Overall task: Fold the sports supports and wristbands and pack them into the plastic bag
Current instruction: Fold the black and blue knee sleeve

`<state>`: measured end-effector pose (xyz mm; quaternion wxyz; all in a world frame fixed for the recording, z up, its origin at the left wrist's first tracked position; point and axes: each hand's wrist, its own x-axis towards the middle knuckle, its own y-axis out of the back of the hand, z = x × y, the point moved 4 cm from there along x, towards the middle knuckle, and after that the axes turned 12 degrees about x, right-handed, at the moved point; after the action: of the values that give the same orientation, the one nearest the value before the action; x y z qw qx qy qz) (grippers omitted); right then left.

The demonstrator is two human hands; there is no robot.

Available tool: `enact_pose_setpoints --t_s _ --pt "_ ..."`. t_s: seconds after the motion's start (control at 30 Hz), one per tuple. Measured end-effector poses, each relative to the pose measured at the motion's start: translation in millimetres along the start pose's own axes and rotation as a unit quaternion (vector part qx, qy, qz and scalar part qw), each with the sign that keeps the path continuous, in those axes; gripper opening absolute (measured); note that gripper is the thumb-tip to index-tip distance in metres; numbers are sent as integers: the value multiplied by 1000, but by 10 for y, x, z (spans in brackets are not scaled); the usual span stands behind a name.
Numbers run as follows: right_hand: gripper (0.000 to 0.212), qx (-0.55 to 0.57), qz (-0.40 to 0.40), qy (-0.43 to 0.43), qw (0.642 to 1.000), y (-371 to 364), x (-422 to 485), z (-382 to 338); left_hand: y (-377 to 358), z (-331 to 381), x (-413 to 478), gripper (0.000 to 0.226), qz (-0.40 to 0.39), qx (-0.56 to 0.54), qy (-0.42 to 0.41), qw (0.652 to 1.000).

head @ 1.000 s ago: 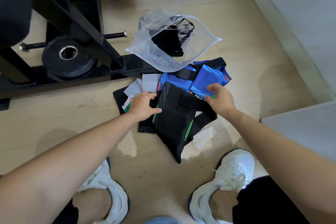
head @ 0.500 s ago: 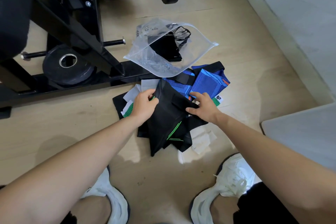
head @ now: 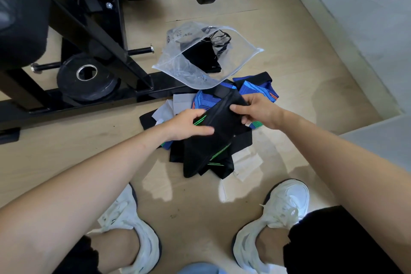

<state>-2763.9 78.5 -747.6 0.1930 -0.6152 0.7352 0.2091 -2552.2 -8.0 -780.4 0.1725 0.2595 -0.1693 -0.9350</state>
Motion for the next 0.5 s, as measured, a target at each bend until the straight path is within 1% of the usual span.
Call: enact_pose_setpoints --t_s 0.07,0.1,0.13,0.2,0.27,0.3,0.37,0.43,0.5 --pt "11 -21 70 13 997 232 -94 -72 -39 -147 -40 17 -41 109 19 993" --pt "13 -35 109 23 993 363 -149 -102 -32 -213 -54 20 -37 146 31 988" --pt "16 -45 142 34 988 489 -203 -128 -21 -247 -64 19 -20 156 40 987" --pt "20 -45 178 44 982 683 -281 -160 20 -200 -103 13 29 117 47 992" --pt "21 -14 187 35 982 771 -336 -161 113 -101 -134 16 86 72 59 992" --pt "22 11 184 28 982 778 -344 -152 177 -49 -148 16 109 71 63 989" --pt "25 50 161 14 986 734 -339 -137 329 7 -160 16 159 96 55 981" --pt "27 65 131 11 989 654 -317 -111 514 -13 -205 15 216 127 61 966" --pt "24 53 114 18 992 552 -283 -67 678 -101 -265 14 238 160 89 954"
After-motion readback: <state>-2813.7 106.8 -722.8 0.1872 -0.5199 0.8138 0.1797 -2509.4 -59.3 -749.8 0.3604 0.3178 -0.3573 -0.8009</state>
